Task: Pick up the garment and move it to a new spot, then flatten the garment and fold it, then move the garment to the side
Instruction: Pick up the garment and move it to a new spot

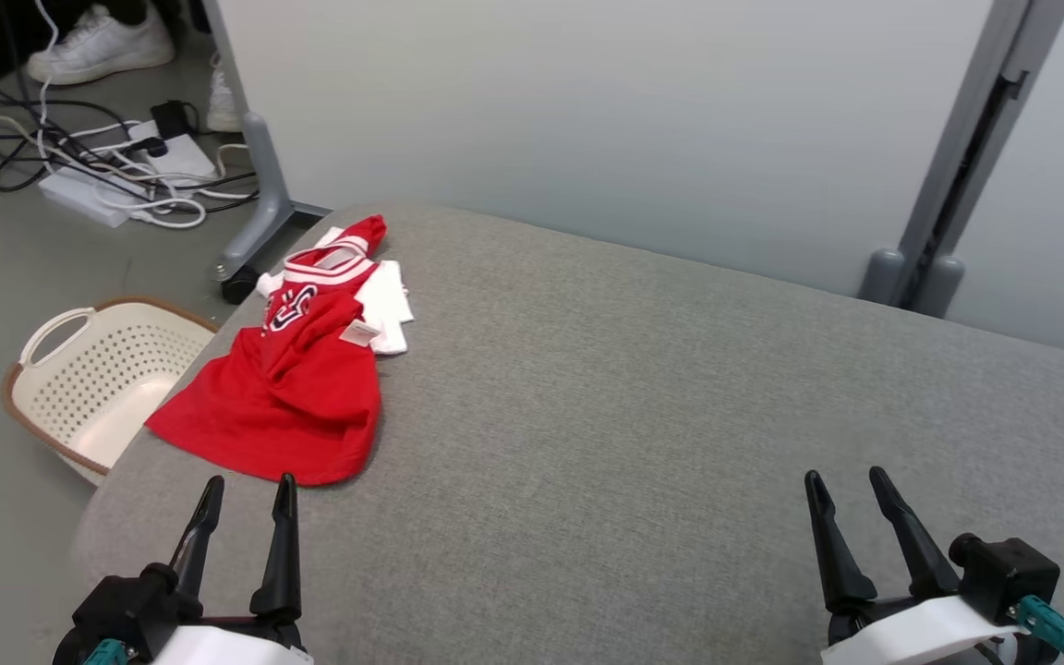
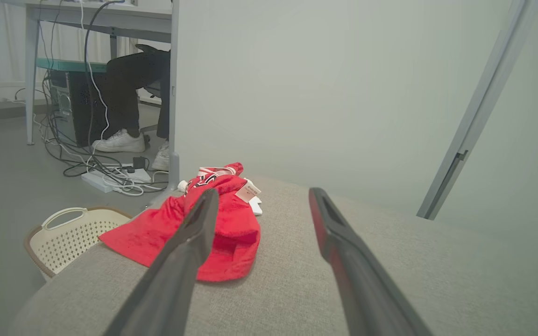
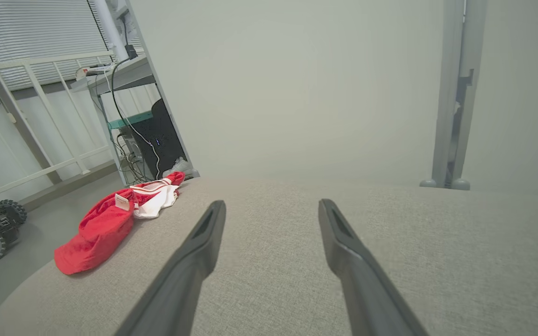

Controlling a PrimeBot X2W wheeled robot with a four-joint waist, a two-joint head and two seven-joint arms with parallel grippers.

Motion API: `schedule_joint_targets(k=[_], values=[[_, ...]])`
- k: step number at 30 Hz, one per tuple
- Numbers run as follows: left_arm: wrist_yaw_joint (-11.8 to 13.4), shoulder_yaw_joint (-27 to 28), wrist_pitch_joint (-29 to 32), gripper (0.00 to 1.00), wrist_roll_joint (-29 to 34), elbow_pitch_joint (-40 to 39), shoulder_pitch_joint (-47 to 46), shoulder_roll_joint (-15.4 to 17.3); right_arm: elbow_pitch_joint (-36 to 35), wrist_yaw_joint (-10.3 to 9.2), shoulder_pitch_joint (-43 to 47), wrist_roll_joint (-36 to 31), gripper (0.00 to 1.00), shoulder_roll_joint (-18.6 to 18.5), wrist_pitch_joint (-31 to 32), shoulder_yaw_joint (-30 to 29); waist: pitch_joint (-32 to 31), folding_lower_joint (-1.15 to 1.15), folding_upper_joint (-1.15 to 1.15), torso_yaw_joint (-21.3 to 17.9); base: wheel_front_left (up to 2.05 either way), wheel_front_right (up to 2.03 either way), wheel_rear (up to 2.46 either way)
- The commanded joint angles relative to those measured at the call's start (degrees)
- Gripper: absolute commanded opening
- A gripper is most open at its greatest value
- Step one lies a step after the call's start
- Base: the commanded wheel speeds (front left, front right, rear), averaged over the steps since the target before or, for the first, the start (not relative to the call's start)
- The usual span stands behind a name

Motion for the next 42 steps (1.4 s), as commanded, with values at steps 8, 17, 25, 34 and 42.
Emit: schedule_joint_targets(k=[8,17,25,34,42], values=[[0.85,0.36,0.85,1.0,-0.22,-1.12,0.6,1.19,0.82,0.02,-1.14,1.39,1.0,-0.31,-0.33,1.81,-0.44,0.0,0.0,5.3,0.0,0.0,0.0],[1.67,0.77,1.38,1.0,-0.62,-2.12,0.51,1.64,1.19,0.02,-1.82,1.79,1.0,-0.34,-0.33,3.14,-0.42,0.0,0.0,5.45,0.0,0.0,0.0],[1.27,1.42,3.85,1.0,-1.45,-3.71,-2.64,3.55,1.32,0.02,-2.23,1.59,1.0,-0.33,-0.34,3.78,0.56,0.0,0.0,2.92,0.0,0.0,0.0],[-0.08,3.38,11.52,1.0,-4.54,-2.67,-13.12,7.51,1.64,0.02,-5.04,0.17,1.0,-0.34,-0.33,5.29,5.36,0.0,0.0,-2.41,0.0,0.0,0.0],[-0.81,6.94,19.77,1.0,-8.56,2.49,-24.1,12.87,0.78,0.02,-8.48,-0.76,1.0,-0.43,-0.33,5.7,11.29,0.0,0.0,-8.58,0.0,0.0,0.0]])
